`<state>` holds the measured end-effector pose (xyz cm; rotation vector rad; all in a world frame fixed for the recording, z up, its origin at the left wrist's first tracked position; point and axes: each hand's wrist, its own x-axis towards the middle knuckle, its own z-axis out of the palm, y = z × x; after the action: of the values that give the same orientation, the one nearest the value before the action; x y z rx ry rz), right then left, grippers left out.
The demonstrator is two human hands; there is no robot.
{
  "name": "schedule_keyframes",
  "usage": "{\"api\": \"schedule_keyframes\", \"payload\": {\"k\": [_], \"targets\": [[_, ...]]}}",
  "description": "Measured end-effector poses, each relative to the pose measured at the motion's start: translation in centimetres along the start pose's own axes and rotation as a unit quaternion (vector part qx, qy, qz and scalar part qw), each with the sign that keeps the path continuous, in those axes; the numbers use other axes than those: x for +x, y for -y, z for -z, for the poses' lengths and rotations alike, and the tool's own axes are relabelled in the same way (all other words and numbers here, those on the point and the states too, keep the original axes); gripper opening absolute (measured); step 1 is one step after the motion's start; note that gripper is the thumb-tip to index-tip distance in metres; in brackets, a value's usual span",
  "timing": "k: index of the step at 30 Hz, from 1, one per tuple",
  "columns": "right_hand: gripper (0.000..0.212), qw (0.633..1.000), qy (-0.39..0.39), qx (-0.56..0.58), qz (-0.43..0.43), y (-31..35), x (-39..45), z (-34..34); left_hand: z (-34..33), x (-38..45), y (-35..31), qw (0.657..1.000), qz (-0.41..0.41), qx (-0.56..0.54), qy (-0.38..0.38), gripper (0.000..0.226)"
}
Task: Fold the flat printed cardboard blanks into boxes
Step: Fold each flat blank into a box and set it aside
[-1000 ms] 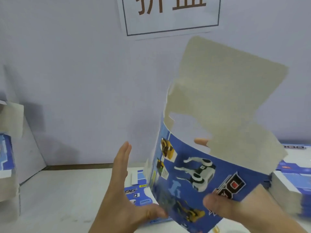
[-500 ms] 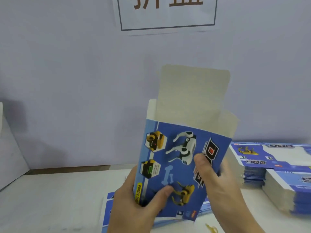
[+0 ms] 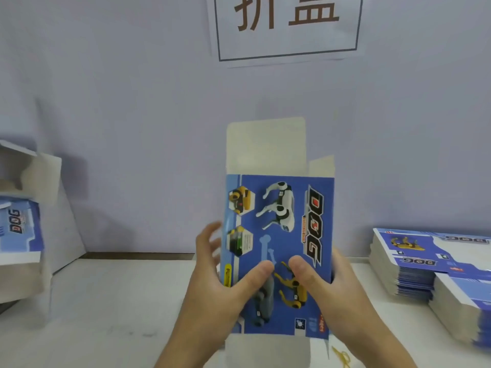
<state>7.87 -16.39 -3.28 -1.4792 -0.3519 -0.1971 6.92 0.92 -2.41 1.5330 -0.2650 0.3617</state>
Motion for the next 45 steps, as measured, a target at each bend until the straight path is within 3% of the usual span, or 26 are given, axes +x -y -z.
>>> {"api": "schedule_keyframes", "payload": {"k": [3,8,10,12,15,19,26,31,35,39,42,45], "targets": [[0.056,0.998,0.058,-0.033,-0.002,0.2,-0.3,-0.1,-0.3,-0.1,-1.2,0.995,-0.083,-0.04,-0.04,0.088],[0.065,0.991,0.116,-0.066,-0.028,0.9,-0.5,0.1,0.2,0.0,-2.1,0.987,-0.097,-0.103,-0.074,0.064],[0.079,0.993,0.095,-0.066,-0.011,1.6,-0.5,0.0,0.3,-0.1,-2.3,0.988,-0.11,-0.095,-0.05,0.066],[0.086,0.996,0.035,-0.054,0.06,2.5,-0.7,-0.3,0.1,-0.5,-2.7,0.989,-0.127,-0.078,0.002,0.074],[0.083,0.982,-0.025,-0.021,0.186,4.5,-0.9,-0.8,-0.2,-0.9,-3.1,0.984,-0.146,-0.069,0.068,0.075],[0.077,0.974,-0.021,-0.035,0.223,6.0,-1.4,-1.0,0.2,-1.1,-3.5,0.982,-0.155,-0.081,0.077,0.067],[0.071,0.972,0.003,-0.052,0.23,5.6,-1.3,-2.2,-0.5,-1.1,-4.4,0.972,-0.199,-0.109,-0.062,0.048],[0.054,0.977,-0.003,-0.088,0.196,5.5,-1.2,-1.9,-0.6,-1.0,-4.2,0.975,-0.2,-0.052,-0.076,0.02],[0.025,0.987,0.024,-0.052,0.152,5.9,-1.4,-1.6,-0.7,-0.9,-3.8,0.982,-0.171,-0.029,-0.078,0.026],[0.029,0.991,0.028,-0.027,0.129,6.2,-1.7,-1.7,-0.9,-1.1,-4.2,0.986,-0.147,-0.04,-0.06,0.032],[0.047,0.987,-0.005,-0.056,0.149,6.6,-1.7,-2.0,-0.8,-1.4,-4.4,0.988,-0.136,-0.047,-0.05,0.033],[0.043,0.985,-0.038,-0.075,0.149,6.9,-1.5,-2.3,-1.1,-1.5,-4.7,0.989,-0.122,-0.049,-0.069,0.033]]}}
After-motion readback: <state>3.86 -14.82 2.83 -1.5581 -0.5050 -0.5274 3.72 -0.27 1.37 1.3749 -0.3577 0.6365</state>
